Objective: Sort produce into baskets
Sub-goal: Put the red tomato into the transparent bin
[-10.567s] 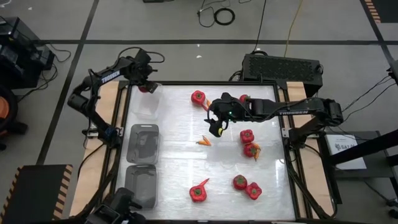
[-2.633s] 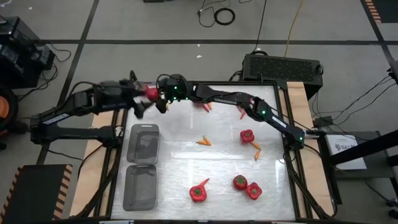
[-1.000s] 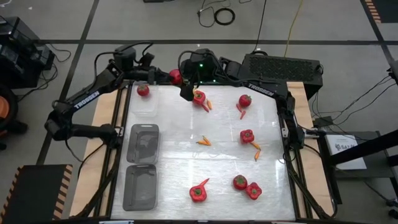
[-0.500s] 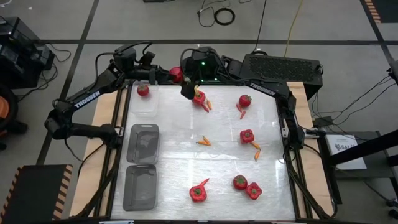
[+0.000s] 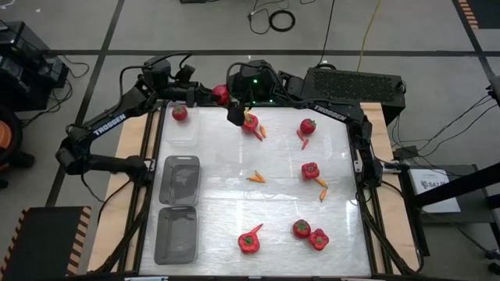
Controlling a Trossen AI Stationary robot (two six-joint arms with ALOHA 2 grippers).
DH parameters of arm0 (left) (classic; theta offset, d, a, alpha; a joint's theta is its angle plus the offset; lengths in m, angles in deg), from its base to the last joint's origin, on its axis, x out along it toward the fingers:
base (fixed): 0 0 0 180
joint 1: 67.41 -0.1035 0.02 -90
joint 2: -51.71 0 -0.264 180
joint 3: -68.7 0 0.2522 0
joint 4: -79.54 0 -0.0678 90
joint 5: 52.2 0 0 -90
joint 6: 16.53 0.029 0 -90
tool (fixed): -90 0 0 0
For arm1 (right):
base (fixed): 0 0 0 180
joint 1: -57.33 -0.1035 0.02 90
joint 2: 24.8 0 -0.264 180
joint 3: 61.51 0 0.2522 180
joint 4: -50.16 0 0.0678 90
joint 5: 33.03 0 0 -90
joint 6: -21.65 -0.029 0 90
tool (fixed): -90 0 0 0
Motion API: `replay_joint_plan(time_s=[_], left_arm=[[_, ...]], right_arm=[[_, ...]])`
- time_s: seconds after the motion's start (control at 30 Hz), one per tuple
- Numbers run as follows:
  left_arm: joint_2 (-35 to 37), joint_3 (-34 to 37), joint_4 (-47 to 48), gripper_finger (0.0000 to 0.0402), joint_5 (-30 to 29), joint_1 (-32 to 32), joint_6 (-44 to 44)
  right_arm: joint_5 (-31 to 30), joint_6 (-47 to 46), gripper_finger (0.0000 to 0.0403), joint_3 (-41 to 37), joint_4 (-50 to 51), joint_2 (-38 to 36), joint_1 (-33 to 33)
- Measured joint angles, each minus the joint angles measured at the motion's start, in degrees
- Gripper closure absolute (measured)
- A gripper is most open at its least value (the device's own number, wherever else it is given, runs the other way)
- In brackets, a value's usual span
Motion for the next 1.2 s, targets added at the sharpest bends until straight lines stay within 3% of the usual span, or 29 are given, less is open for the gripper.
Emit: replay_joint_plan(time_s=[0.17, 0.4, 0.7, 0.83, 1.2], left_arm=[[-0.07, 0.00, 1.86, 0.0109, 0.35, -0.68, 1.22], [-0.10, 0.96, 5.09, 0.0109, -0.42, -0.38, 5.38], [-0.15, 2.38, 12.93, 0.0109, -5.23, -0.47, 11.55], [-0.09, 2.38, 20.99, 0.0109, -11.28, -0.54, 18.85], [-0.09, 2.40, 37.72, 0.0109, -35.55, -1.09, 33.25]], right_arm=[[0.32, 0.48, 0.0116, 0.00, 1.34, 0.17, 0.02], [1.34, -0.52, 0.0066, -0.02, 1.85, 0.48, -0.09], [0.68, -0.71, 0.0042, -0.02, 8.90, 0.46, 0.00], [0.70, -1.85, 0.0042, -0.02, 15.90, 0.44, 0.09], [2.23, -3.49, 0.0042, -0.02, 31.80, 0.33, 1.81]])
